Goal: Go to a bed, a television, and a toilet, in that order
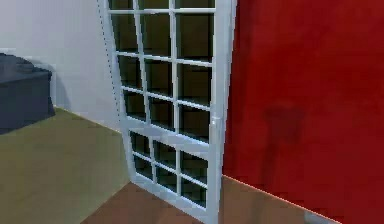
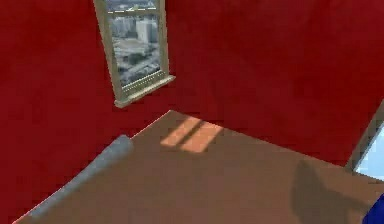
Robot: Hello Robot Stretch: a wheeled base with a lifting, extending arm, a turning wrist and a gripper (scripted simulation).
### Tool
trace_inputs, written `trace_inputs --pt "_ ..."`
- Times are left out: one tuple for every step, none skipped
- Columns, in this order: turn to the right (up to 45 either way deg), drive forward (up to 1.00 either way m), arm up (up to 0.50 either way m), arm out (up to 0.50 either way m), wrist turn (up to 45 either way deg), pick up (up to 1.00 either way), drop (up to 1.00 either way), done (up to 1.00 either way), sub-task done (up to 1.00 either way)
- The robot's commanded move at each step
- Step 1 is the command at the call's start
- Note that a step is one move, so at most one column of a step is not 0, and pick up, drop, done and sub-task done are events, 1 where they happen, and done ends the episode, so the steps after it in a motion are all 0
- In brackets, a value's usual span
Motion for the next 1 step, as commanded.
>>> trace_inputs --pt "-45.0 0.0 0.0 0.0 0.0 0.0 0.0 0.0 0.0"
